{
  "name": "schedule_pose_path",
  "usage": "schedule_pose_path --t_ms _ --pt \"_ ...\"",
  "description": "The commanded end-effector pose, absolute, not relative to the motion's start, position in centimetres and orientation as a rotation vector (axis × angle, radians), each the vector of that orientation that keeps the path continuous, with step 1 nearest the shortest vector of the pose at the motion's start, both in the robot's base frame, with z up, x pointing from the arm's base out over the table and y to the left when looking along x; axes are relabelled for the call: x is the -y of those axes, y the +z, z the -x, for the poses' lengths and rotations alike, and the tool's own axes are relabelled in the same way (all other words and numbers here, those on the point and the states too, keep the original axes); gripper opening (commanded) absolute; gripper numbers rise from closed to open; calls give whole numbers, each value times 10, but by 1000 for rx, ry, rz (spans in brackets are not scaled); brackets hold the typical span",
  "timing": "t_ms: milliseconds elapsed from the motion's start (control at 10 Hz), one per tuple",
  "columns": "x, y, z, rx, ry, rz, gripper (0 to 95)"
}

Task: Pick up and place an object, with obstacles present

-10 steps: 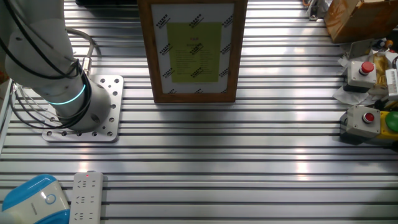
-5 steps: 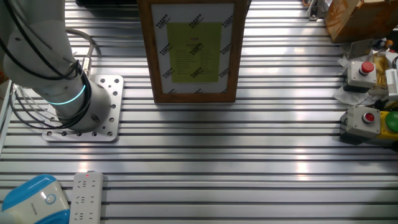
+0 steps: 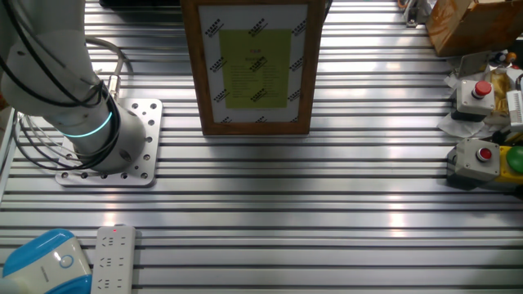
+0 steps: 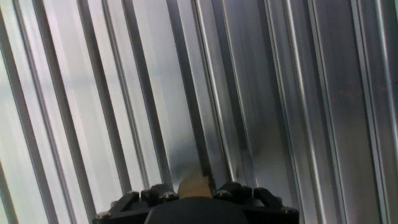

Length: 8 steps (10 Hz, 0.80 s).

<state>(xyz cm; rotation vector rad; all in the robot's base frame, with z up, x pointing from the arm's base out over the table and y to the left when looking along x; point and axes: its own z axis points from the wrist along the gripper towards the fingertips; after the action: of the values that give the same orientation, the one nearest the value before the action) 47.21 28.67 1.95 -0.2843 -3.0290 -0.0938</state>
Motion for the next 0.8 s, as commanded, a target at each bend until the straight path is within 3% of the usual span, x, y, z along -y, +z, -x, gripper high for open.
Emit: schedule_pose_path --t_ms 100,200,800 --pt "-288 31 -467 3027 -94 307 570" --pt "-290 44 -460 3022 -90 308 380" --pt "-297 73 -441 3025 -121 312 380"
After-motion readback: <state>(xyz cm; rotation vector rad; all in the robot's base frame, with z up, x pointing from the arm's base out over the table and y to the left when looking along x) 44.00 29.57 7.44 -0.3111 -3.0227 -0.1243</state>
